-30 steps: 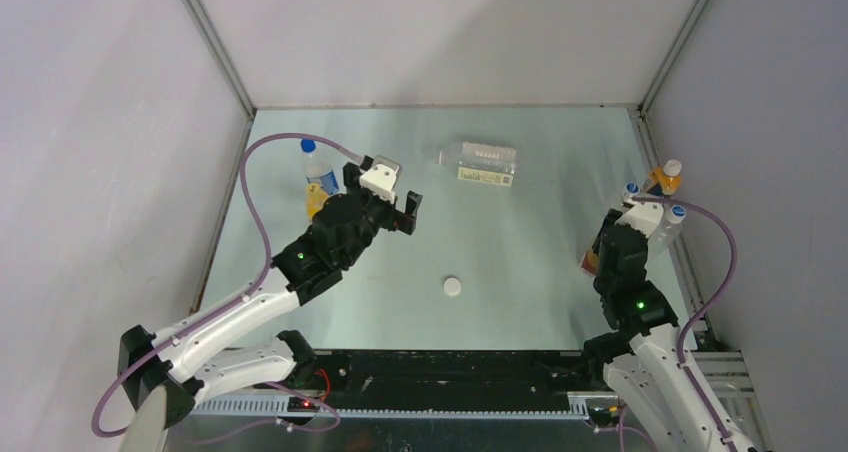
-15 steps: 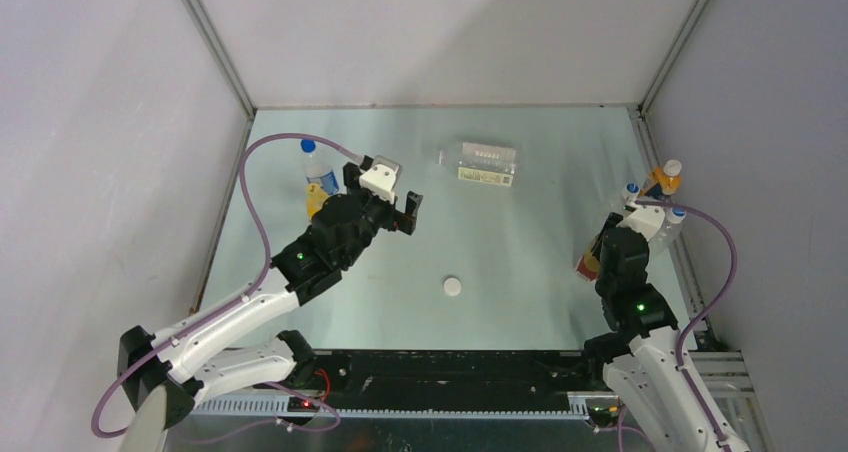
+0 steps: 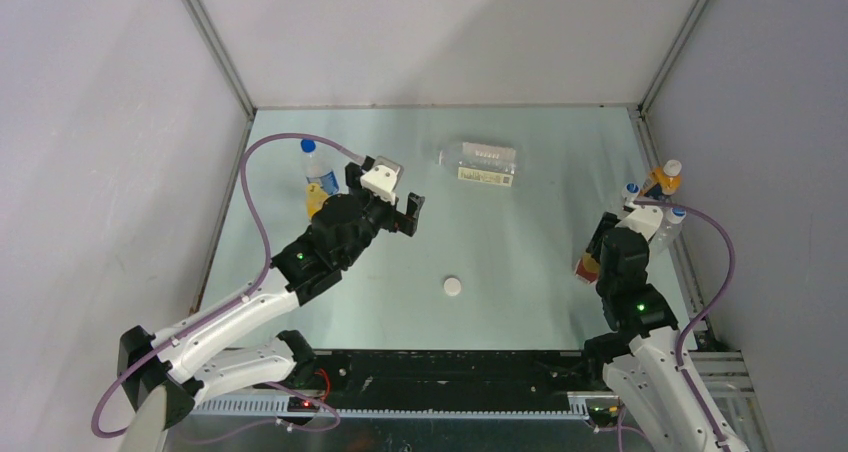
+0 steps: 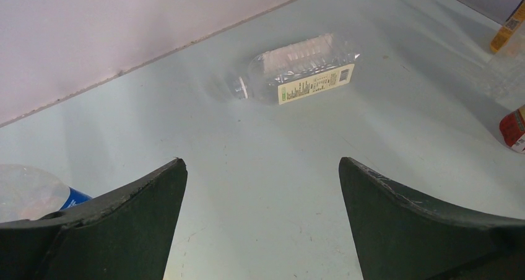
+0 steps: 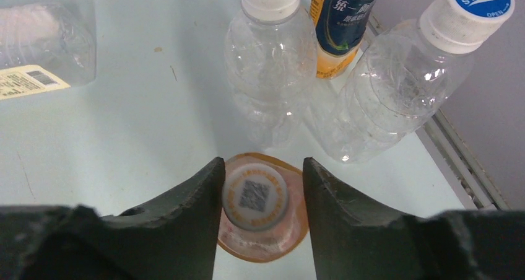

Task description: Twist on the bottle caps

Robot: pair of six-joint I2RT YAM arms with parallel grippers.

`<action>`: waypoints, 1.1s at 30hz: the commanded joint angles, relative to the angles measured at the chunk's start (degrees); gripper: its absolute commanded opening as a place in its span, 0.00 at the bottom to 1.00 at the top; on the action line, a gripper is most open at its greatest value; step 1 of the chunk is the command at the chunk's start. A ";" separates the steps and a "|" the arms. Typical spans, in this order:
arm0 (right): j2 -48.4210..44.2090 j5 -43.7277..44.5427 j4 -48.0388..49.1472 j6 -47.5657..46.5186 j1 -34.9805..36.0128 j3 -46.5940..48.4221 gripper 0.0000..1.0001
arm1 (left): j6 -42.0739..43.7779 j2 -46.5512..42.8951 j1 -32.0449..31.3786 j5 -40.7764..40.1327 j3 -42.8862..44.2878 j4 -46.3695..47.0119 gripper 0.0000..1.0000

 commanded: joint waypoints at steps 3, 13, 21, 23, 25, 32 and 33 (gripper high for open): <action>-0.30 -1.23 -0.51 -0.30 -0.25 1.55 0.59 | -0.14 -0.85 0.60 1.69 0.69 1.21 1.00; -2.20 -4.86 -5.81 -1.51 -0.32 6.59 0.76 | -0.22 -0.66 0.56 1.70 0.69 1.14 1.00; -3.01 -10.70 -11.78 -11.21 1.88 17.95 0.80 | -1.51 -0.03 0.56 1.75 0.99 0.80 0.98; -1.50 -15.93 -12.33 -16.14 2.31 21.42 0.82 | -2.53 0.06 0.58 2.19 1.26 0.53 0.98; 1.37 -22.02 -13.49 -21.17 2.31 25.12 0.84 | -3.79 -0.15 0.68 3.25 2.02 -0.21 0.98; 18.50 -41.02 -17.26 -32.56 0.81 37.01 0.88 | -7.19 -1.21 0.74 1.44 6.35 -6.38 0.98; 21.96 -42.67 -17.24 -33.37 0.81 38.69 0.88 | -7.58 -1.23 0.73 1.30 7.12 -7.47 0.98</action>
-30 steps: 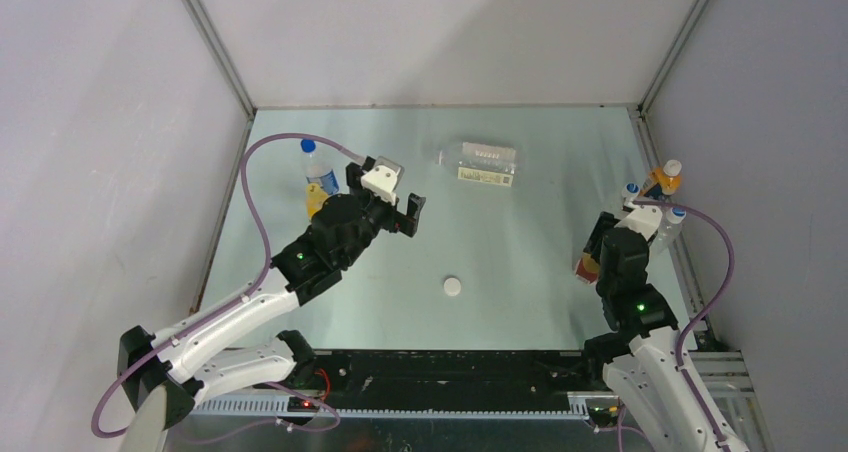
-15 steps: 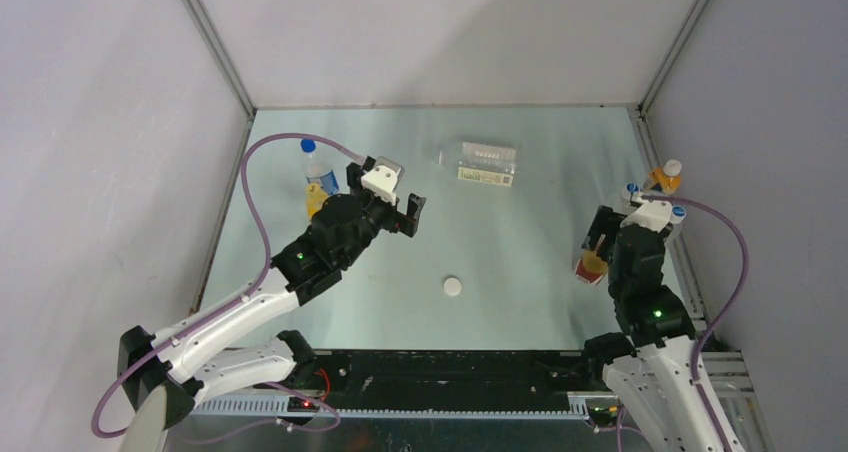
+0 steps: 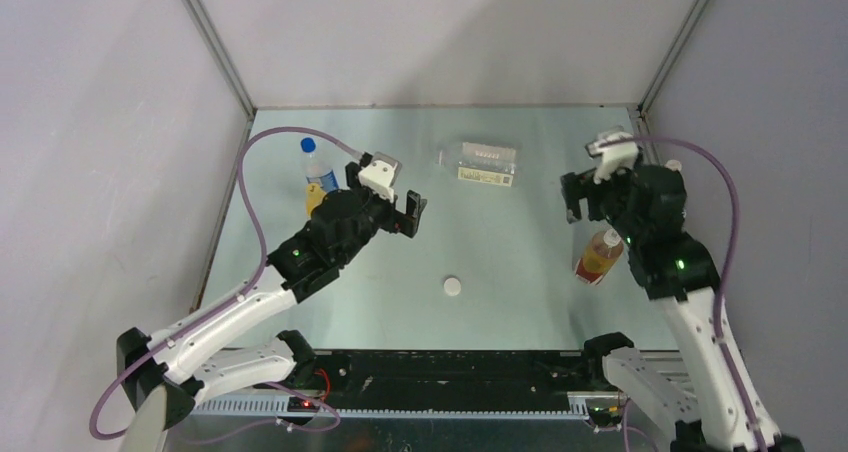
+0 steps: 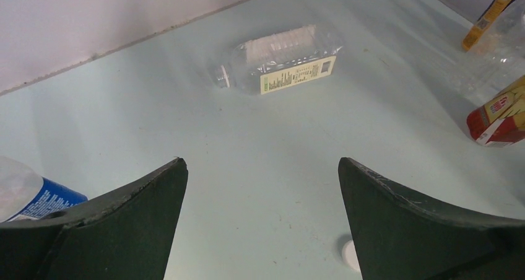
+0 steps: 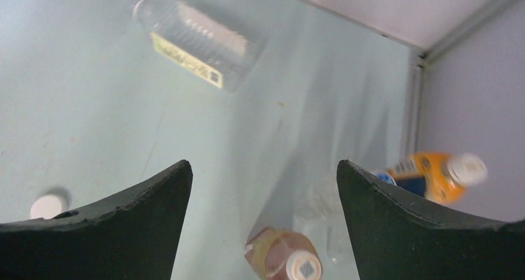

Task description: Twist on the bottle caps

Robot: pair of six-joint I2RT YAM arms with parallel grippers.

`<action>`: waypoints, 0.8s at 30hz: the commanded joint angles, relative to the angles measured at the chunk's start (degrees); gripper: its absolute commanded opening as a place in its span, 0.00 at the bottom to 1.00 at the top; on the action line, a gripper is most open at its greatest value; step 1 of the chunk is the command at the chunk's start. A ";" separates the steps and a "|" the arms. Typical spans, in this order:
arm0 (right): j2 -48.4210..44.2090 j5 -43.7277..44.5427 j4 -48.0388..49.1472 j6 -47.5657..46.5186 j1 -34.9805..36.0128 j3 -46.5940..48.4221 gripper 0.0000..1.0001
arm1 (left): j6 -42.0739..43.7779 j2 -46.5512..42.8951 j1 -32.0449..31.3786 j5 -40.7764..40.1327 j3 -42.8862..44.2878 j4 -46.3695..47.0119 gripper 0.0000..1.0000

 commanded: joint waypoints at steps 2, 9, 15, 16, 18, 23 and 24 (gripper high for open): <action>14.56 -17.40 -1.93 -10.88 -0.55 7.03 0.89 | -5.17 -1.20 0.55 -1.78 9.24 -9.24 0.98; 31.82 -25.02 1.55 -19.39 -0.60 13.00 0.90 | -19.27 -1.74 0.59 -13.23 17.32 -27.87 0.98; 45.32 -22.44 6.78 -22.94 -0.07 18.04 0.91 | -18.57 -8.84 0.54 -13.49 12.88 -28.34 0.98; 48.28 -22.03 7.07 -23.76 -0.10 18.81 0.91 | -18.33 -9.67 0.56 -13.47 10.60 -26.69 0.98; 53.09 -21.76 7.19 -25.04 0.00 21.63 0.92 | -17.86 -11.26 0.52 -12.25 8.80 -25.08 0.98; 64.70 -22.77 5.43 -29.00 0.09 30.85 0.94 | -18.28 -10.45 0.51 -10.97 8.80 -24.86 0.98; 67.39 -22.73 4.55 -29.38 0.12 33.47 0.94 | -18.85 -9.63 0.51 -11.19 9.16 -25.37 0.98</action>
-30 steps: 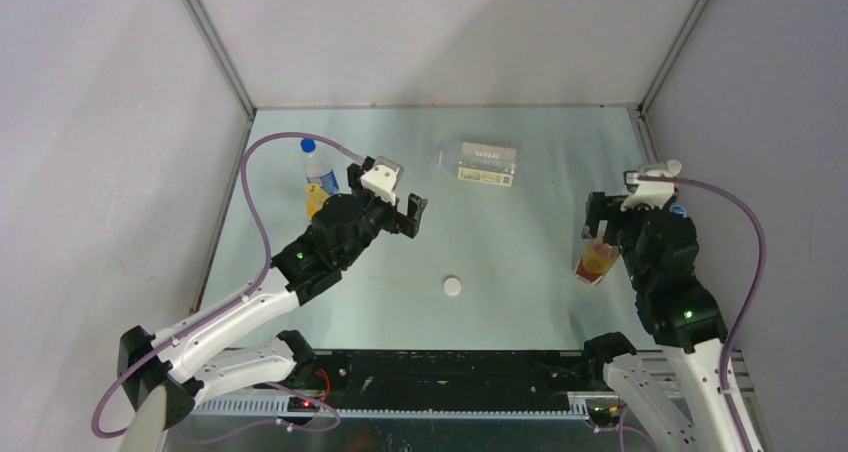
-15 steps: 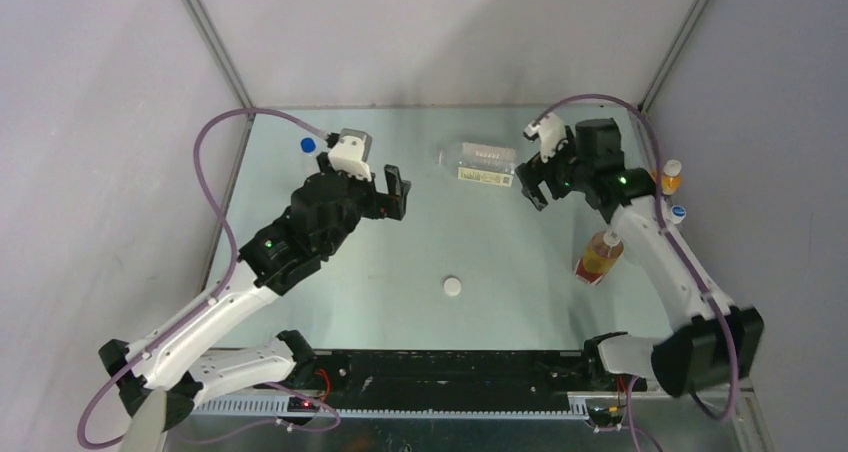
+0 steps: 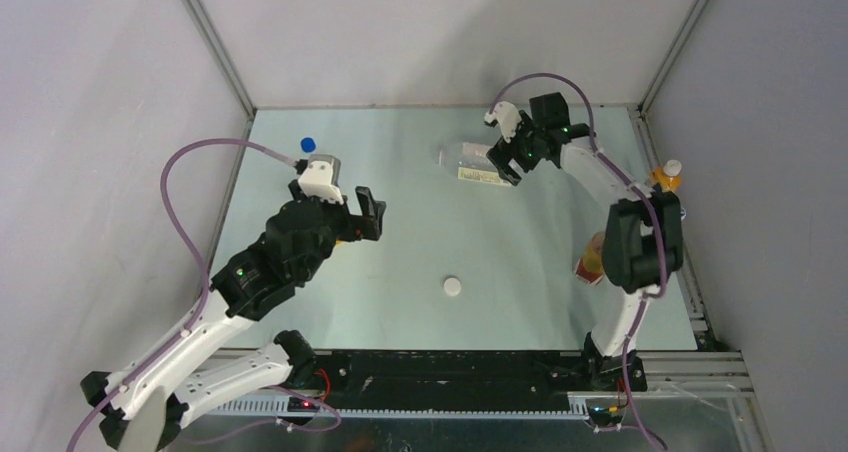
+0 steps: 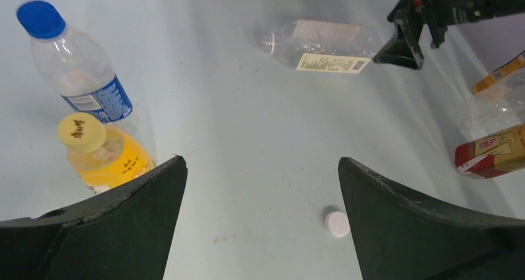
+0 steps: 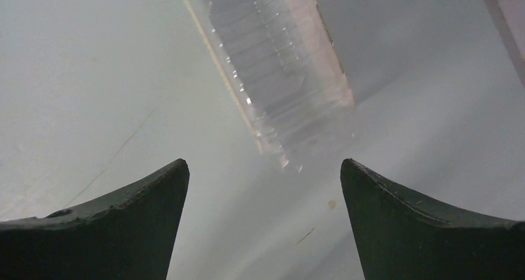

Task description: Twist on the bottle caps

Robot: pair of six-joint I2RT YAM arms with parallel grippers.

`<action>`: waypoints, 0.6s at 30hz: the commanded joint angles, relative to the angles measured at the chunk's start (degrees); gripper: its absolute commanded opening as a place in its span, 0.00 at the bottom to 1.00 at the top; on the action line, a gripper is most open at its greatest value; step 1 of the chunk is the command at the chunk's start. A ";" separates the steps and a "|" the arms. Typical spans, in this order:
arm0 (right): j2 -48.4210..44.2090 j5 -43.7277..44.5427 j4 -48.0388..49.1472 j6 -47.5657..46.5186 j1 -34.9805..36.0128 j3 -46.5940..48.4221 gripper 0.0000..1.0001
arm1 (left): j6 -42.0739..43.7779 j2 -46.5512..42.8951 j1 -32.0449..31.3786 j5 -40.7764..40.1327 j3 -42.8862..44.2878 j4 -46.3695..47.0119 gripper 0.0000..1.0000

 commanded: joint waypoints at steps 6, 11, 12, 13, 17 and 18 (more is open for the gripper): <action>16.64 -2.87 3.02 -5.35 0.02 15.82 0.96 | -5.20 4.65 0.37 -0.22 1.00 -1.66 0.98; 24.77 -5.60 -3.60 -6.25 1.31 25.18 0.96 | -6.81 6.52 0.43 1.12 1.87 -2.62 0.98; 25.68 -5.72 -4.36 -6.32 1.83 25.65 0.95 | -6.72 6.93 0.37 1.44 2.51 -3.61 0.98; 25.84 -5.72 -5.82 -6.31 2.09 25.92 0.94 | -6.15 7.18 0.41 1.43 2.71 -4.04 0.98; 23.26 -3.12 -9.99 -2.58 3.77 23.28 0.87 | -3.73 7.31 0.37 2.13 2.76 -4.56 0.98; 22.38 -2.04 -10.37 -0.56 4.42 22.20 0.85 | -3.01 7.26 0.36 2.98 2.84 -4.51 0.98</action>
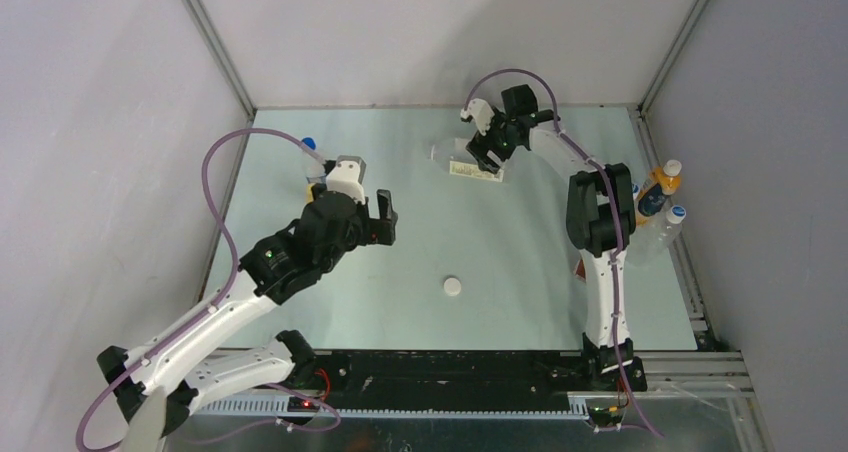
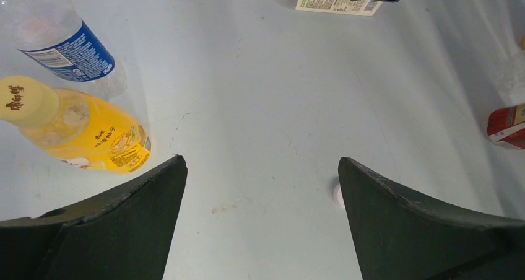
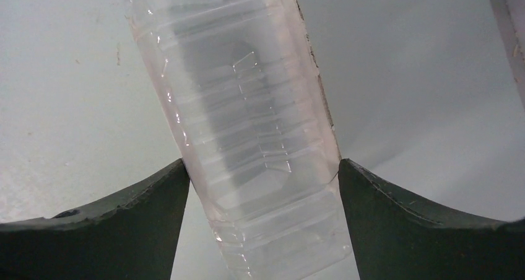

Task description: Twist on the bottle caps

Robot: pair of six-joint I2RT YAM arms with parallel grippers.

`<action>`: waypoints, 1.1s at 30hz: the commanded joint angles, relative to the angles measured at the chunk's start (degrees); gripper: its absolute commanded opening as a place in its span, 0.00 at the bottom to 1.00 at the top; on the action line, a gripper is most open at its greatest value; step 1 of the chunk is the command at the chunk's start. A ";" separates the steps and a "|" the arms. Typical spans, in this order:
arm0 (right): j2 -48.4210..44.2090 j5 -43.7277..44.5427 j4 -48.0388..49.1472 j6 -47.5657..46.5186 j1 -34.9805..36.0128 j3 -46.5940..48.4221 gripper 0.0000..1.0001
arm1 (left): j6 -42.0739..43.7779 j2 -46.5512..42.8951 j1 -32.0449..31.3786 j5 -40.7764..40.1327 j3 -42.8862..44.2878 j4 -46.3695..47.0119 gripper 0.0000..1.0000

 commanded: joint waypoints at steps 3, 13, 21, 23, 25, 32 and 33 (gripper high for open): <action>-8.00 3.38 -7.22 8.99 4.31 -9.12 0.81 | 2.29 -0.78 0.38 2.71 2.45 -0.69 0.98; -21.40 16.64 -12.76 37.15 17.36 -22.74 0.81 | 0.20 -9.67 0.39 6.58 -1.22 -0.22 0.98; -26.63 29.13 -11.87 63.18 28.08 -25.99 0.84 | -2.73 -17.17 0.40 9.50 -7.61 1.10 0.98; -28.09 30.52 -10.95 65.50 29.63 -26.48 0.86 | -3.45 -17.16 0.41 10.81 -7.50 0.03 0.98; -29.76 30.84 -9.44 66.71 30.48 -27.17 0.88 | -4.45 -16.58 0.40 11.99 -7.11 -1.27 0.98; -35.81 26.84 -5.75 62.72 28.93 -28.61 0.98 | -9.63 -14.83 0.41 11.38 -8.42 0.49 0.98; -37.54 25.24 -5.26 61.62 28.42 -29.67 0.99 | -11.19 -13.94 0.43 11.24 -8.66 1.01 0.98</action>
